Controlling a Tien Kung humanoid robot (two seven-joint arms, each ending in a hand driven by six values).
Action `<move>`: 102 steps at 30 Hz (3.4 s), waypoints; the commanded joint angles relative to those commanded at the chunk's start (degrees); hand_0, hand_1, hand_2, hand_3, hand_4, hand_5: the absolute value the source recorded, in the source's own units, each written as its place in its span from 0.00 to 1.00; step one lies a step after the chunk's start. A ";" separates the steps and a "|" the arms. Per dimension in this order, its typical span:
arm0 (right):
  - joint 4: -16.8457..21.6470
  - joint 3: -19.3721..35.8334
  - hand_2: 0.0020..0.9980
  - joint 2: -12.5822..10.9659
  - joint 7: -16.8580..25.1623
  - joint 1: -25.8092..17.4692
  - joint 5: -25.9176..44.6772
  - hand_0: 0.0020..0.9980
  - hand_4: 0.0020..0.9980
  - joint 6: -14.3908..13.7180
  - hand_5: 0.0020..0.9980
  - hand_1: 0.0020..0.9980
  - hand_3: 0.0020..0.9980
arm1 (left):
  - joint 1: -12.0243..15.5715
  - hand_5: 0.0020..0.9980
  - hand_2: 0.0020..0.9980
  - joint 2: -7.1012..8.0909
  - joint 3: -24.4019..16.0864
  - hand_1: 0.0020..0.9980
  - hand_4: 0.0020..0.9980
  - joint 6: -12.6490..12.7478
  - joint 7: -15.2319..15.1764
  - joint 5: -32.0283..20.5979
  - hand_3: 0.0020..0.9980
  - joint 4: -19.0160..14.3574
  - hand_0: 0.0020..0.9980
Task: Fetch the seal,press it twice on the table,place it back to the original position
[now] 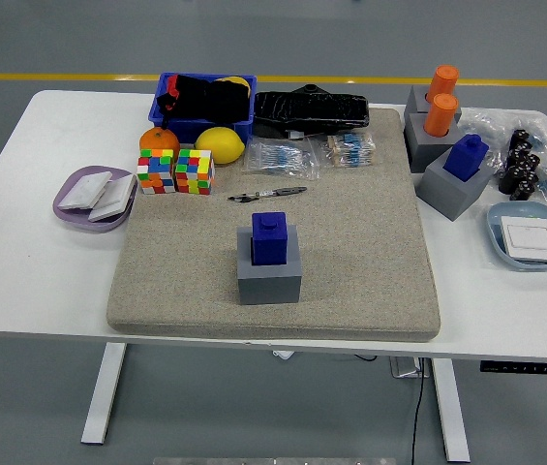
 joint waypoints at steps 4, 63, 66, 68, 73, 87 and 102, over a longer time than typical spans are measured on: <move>-0.03 0.15 0.66 0.15 -0.06 -0.08 -0.06 0.79 0.81 0.04 0.46 0.69 0.65 | 0.05 0.18 0.85 -0.08 0.08 0.88 0.81 -0.05 0.05 0.02 0.85 0.01 0.90; -0.26 0.85 0.66 0.50 -0.19 0.34 -0.39 0.79 0.81 -0.03 0.46 0.70 0.65 | 0.40 0.18 0.84 -0.24 -1.61 0.87 0.81 -0.32 0.31 0.31 0.85 -0.48 0.89; -0.26 0.70 0.66 0.47 -0.21 0.32 -0.39 0.79 0.81 -0.06 0.46 0.70 0.65 | 0.53 0.18 0.84 -0.17 -1.63 0.87 0.81 -0.32 0.33 0.31 0.85 -0.50 0.89; -0.27 0.63 0.66 0.46 -0.21 0.30 -0.39 0.79 0.81 -0.09 0.46 0.70 0.65 | 0.58 0.18 0.84 -0.15 -1.61 0.87 0.81 -0.31 0.33 0.32 0.85 -0.51 0.89; -0.26 0.30 0.66 0.34 -0.23 0.18 -0.35 0.79 0.81 -0.11 0.46 0.70 0.65 | 0.66 0.18 0.84 -0.11 -1.44 0.87 0.81 -0.31 0.33 0.33 0.85 -0.61 0.89; -0.23 -0.31 0.66 -0.04 -0.21 0.02 -0.20 0.79 0.81 -0.14 0.46 0.70 0.65 | 0.82 0.18 0.84 -0.16 -0.81 0.87 0.81 -0.33 0.32 0.26 0.85 -0.72 0.89; -0.24 0.21 0.66 0.05 -0.17 -0.06 -0.26 0.79 0.81 -0.08 0.46 0.69 0.65 | 0.74 0.18 0.84 -0.28 -0.70 0.87 0.81 -0.32 0.37 0.31 0.85 -1.17 0.89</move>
